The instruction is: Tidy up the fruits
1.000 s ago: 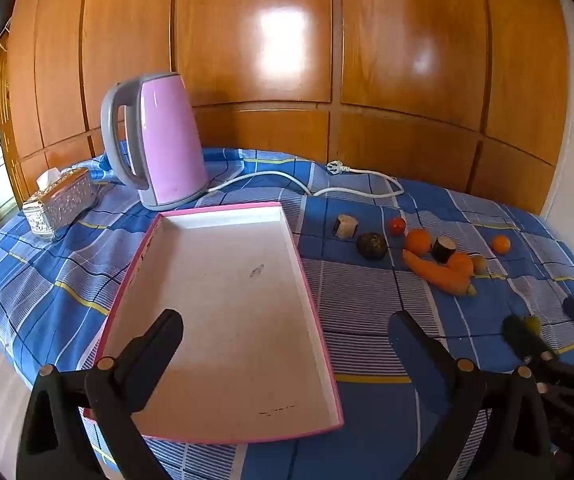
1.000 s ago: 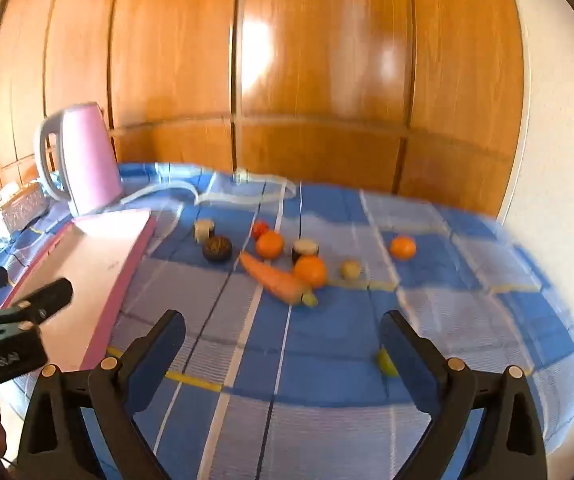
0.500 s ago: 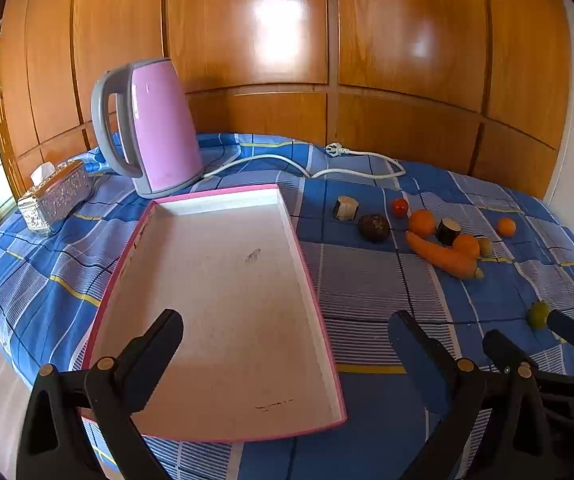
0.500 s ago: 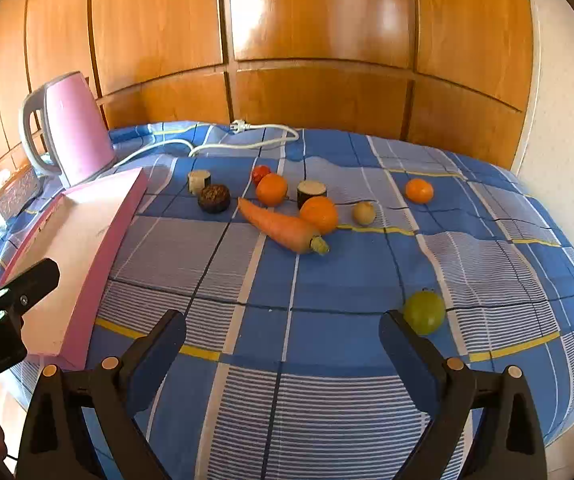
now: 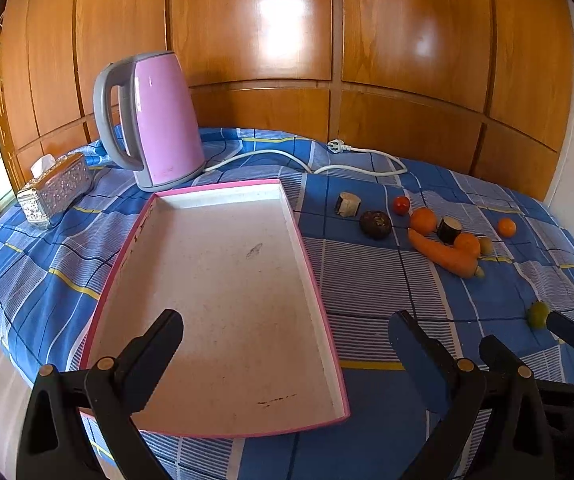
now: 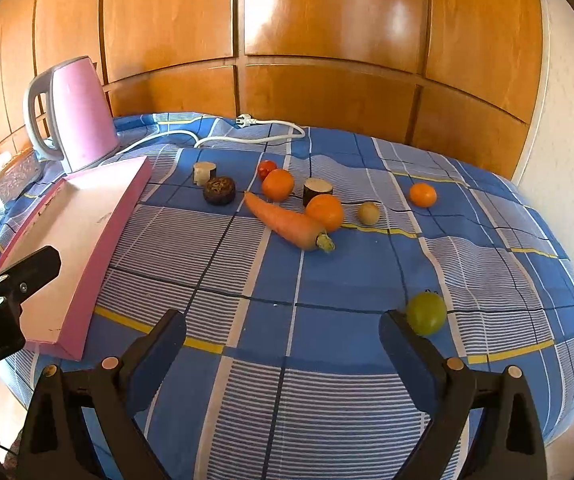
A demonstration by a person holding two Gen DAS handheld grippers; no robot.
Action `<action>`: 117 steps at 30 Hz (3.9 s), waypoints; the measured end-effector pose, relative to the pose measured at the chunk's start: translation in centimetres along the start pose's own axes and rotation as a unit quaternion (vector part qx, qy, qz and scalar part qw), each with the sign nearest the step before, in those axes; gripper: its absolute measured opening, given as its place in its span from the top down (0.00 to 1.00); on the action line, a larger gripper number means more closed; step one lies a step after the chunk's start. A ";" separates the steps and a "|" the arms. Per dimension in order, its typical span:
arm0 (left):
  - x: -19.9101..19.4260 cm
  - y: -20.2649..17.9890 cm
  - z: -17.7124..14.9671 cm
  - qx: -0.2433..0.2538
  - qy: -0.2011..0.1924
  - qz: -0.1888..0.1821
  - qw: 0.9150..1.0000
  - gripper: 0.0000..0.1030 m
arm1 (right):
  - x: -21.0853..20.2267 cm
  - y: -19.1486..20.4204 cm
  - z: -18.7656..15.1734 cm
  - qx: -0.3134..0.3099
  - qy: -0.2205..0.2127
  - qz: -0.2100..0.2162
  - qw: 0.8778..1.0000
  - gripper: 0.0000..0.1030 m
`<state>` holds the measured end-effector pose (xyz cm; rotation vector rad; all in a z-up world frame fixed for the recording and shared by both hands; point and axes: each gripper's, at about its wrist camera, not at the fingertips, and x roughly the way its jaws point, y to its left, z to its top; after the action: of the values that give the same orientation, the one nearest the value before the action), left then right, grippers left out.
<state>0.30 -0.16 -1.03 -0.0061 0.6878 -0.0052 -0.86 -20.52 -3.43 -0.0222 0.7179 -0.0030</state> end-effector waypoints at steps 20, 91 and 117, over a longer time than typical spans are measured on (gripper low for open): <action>-1.0 -0.4 -0.1 0.001 -0.008 -0.008 1.000 0.00 | -0.9 0.7 -0.1 -0.021 -0.001 -0.004 1.000 0.04; 6.5 -11.7 3.0 0.071 0.137 -0.167 0.974 0.51 | 6.8 -11.8 1.0 0.055 0.039 -0.055 0.996 0.67; 15.7 -18.3 5.7 -0.022 0.226 -0.145 0.963 0.40 | 7.8 -13.1 0.4 0.074 0.018 -0.019 0.997 0.65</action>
<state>15.99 -18.53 -6.41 -0.1512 1.1390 -0.2799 5.38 -33.74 -7.95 0.1053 0.7517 -0.0931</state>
